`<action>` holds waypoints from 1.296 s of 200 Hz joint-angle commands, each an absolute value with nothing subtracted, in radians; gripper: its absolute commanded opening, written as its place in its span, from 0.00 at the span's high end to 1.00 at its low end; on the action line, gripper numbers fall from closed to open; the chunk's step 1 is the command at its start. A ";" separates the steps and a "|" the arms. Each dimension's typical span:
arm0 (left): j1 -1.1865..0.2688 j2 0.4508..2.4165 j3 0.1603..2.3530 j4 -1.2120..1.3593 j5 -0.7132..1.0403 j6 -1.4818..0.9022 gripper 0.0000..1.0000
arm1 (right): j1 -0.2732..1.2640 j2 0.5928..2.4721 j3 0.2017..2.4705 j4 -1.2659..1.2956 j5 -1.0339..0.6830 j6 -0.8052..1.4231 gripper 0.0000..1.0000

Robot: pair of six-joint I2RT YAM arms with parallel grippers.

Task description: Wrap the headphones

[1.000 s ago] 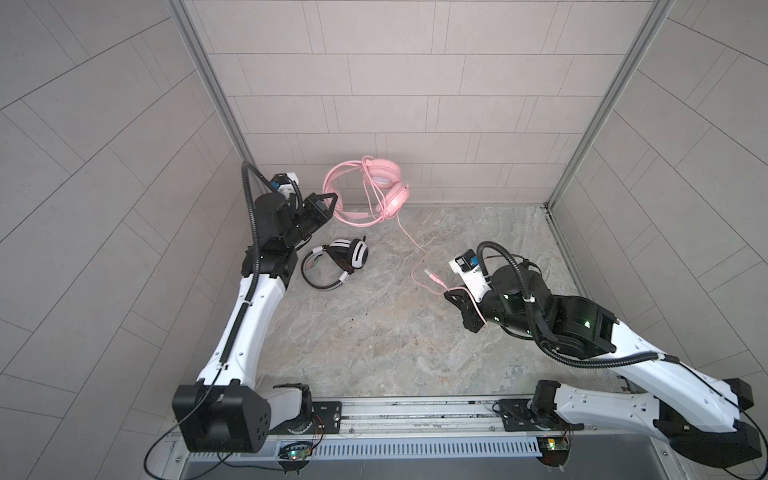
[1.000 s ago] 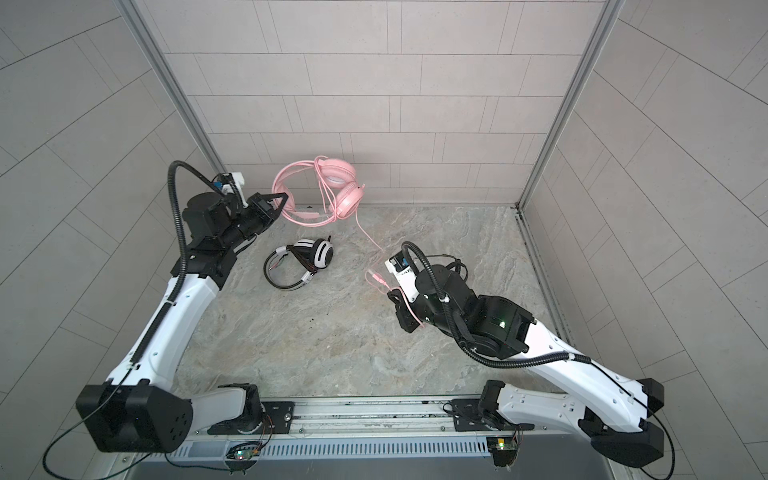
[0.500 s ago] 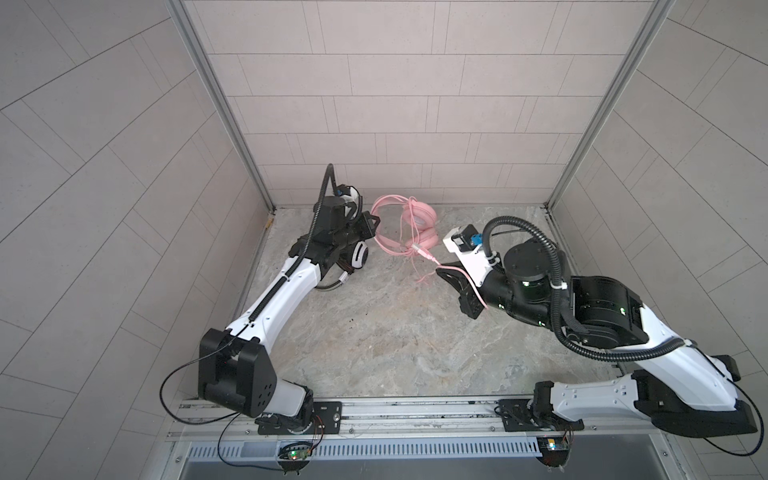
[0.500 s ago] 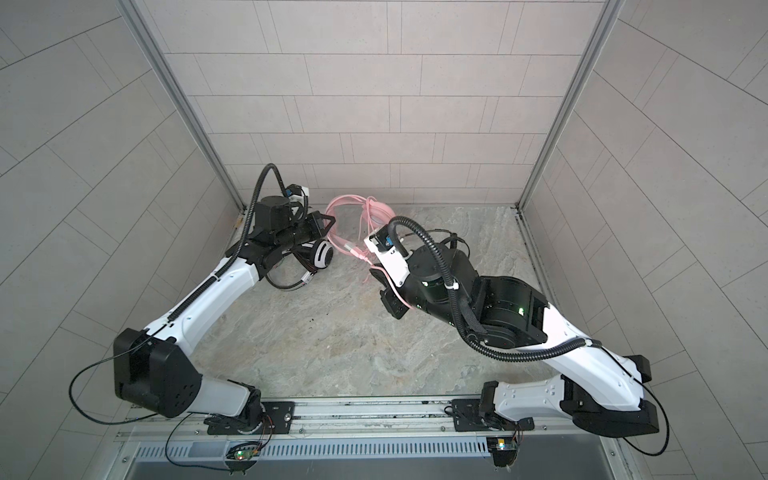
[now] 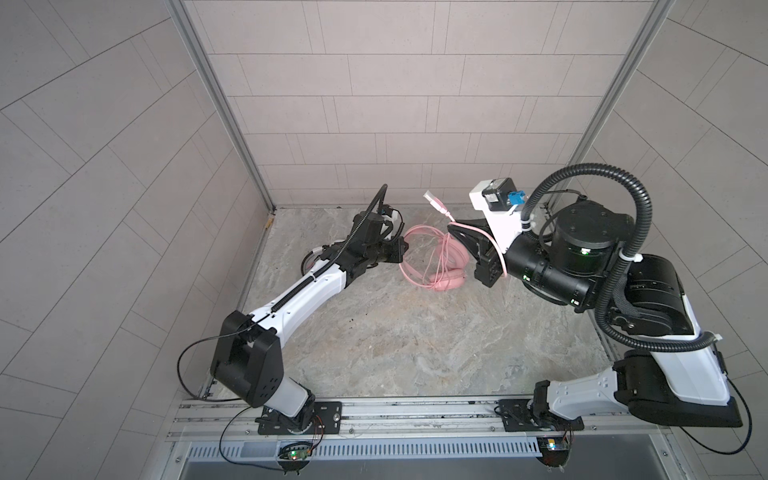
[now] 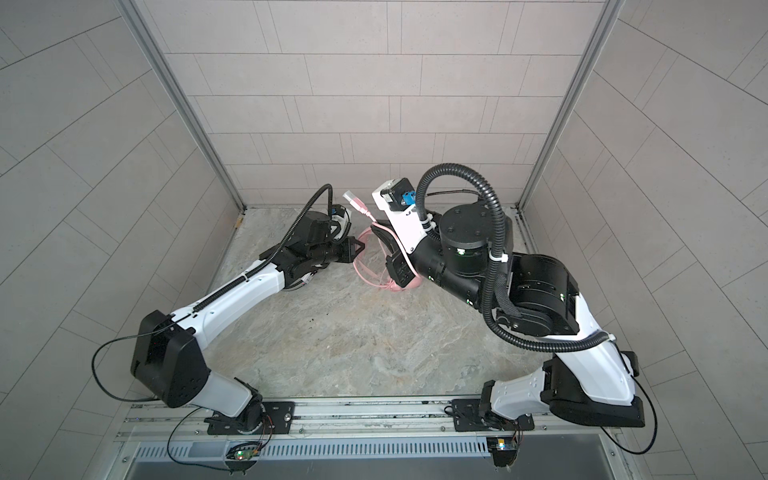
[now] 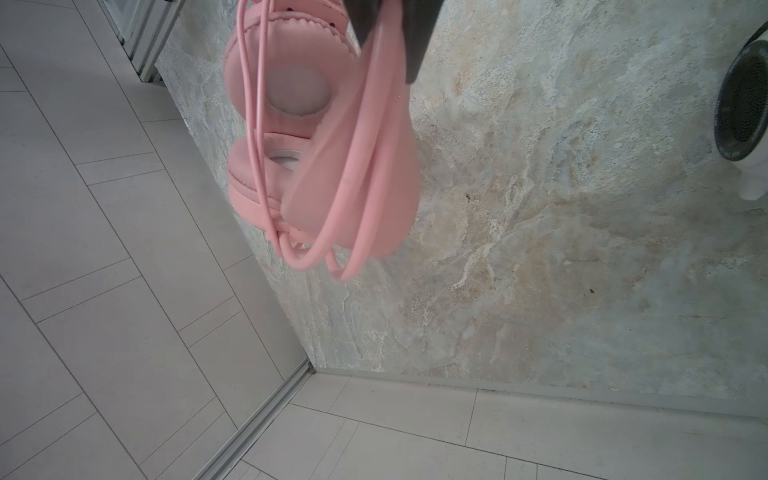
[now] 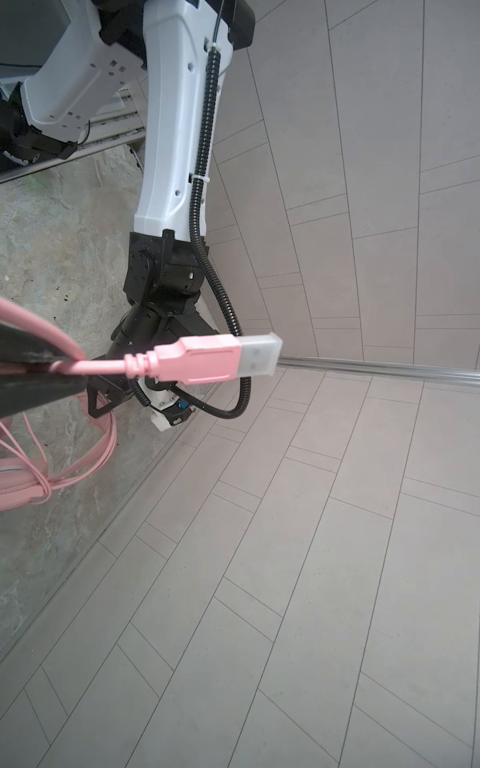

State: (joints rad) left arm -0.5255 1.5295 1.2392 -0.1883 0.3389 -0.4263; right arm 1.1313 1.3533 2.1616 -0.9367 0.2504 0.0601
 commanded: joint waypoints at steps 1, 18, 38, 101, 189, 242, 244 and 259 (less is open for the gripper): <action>-0.561 1.536 1.282 -0.104 0.358 -0.439 1.00 | 1.131 1.392 2.197 -0.935 0.173 0.071 1.00; -0.567 1.555 1.270 -0.023 0.440 -0.522 1.00 | 1.131 1.417 2.189 -0.922 0.106 0.095 1.00; -0.567 1.544 1.256 0.037 0.482 -0.584 1.00 | 1.131 1.423 2.151 -0.931 0.115 0.094 1.00; -0.559 1.444 1.240 0.187 0.556 -0.762 1.00 | 1.062 1.287 1.880 -0.847 0.165 0.115 1.00; -0.642 1.488 1.137 0.141 0.540 -0.730 1.00 | 1.013 1.300 1.993 -0.829 0.108 0.086 1.00; -0.707 1.516 1.079 0.078 0.514 -0.640 1.00 | 0.999 1.341 2.079 -0.837 0.128 0.052 1.00; -0.708 1.517 1.078 0.074 0.516 -0.636 1.00 | 0.997 1.342 2.081 -0.836 0.129 0.052 1.00; -0.718 1.517 1.068 0.035 0.515 -0.604 1.00 | 0.976 1.342 2.094 -0.836 0.128 0.049 1.00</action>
